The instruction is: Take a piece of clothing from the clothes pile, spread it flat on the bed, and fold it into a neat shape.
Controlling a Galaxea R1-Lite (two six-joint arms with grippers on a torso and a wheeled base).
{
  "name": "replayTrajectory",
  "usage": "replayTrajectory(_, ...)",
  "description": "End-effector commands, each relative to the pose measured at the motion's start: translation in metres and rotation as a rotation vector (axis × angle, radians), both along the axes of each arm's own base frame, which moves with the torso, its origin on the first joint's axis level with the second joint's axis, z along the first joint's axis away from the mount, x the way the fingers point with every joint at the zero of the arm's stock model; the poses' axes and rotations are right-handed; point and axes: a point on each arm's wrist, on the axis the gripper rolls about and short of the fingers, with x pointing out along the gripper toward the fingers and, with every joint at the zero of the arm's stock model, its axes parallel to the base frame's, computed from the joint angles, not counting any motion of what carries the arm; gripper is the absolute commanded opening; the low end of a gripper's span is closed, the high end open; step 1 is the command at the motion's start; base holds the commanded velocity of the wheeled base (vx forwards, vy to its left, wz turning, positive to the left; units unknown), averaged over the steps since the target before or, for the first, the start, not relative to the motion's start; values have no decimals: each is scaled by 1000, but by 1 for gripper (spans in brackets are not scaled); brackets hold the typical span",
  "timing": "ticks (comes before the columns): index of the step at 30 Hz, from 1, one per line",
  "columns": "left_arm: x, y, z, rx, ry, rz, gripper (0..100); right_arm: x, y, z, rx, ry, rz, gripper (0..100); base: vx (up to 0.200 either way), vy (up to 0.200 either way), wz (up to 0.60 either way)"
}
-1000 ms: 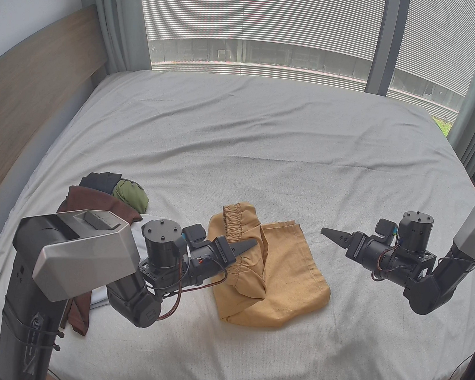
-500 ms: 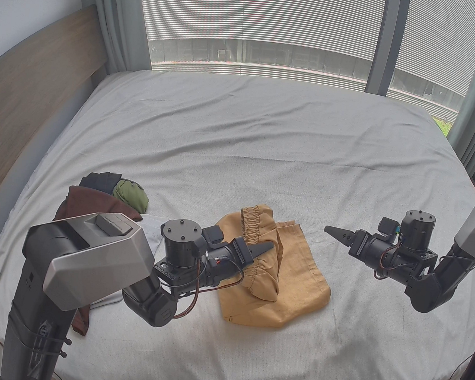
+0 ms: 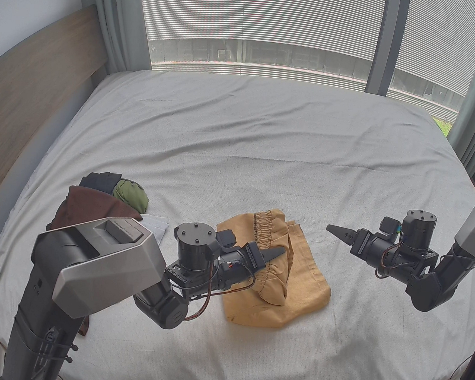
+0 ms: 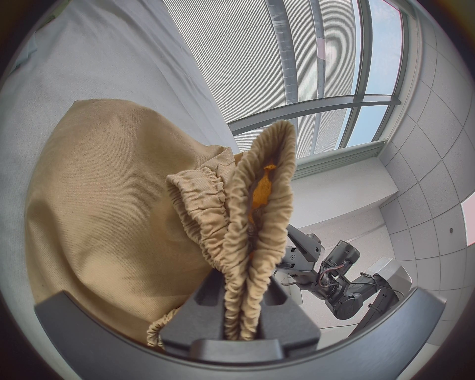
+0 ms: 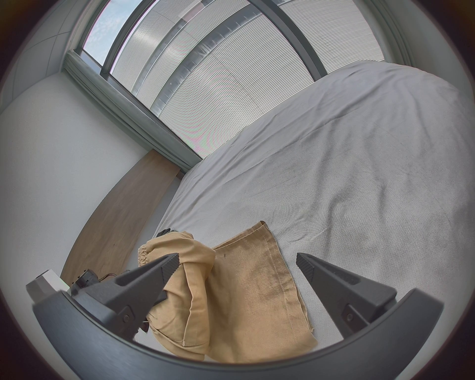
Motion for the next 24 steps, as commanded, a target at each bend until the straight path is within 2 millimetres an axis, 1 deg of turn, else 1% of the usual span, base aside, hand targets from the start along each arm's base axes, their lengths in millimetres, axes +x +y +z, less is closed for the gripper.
replayTrajectory(1, 0, -2, -3, 2, 3, -5, 0, 0, 0, -1, 0, 2, 0, 100, 0, 0, 0)
replayTrajectory(4, -2, -4, -3, 3, 5, -9, 0, 0, 0, -1, 0, 2, 0, 100, 0, 0, 0)
replayTrajectory(5, -2, -4, -3, 4, 6, -9, 100, 0, 0, -1, 0, 2, 0, 100, 0, 0, 0)
replayTrajectory(11, 2, -6, -10, 9, -2, -5, 100, 1, 1, -1, 0, 2, 1, 100, 0, 0, 0)
replayTrajectory(17, 3, -6, -11, 8, -8, 14, 100, 1, 0, -2, 0, 4, 0, 100, 0, 0, 0)
replayTrajectory(23, 3, 2, -14, 31, -33, 52, 100, 1, 1, -5, -2, 13, 3, 100, 0, 0, 0)
replayTrajectory(24, 3, 6, -15, 33, -38, 59, 100, 0, 1, -5, -3, 16, 3, 100, 0, 0, 0)
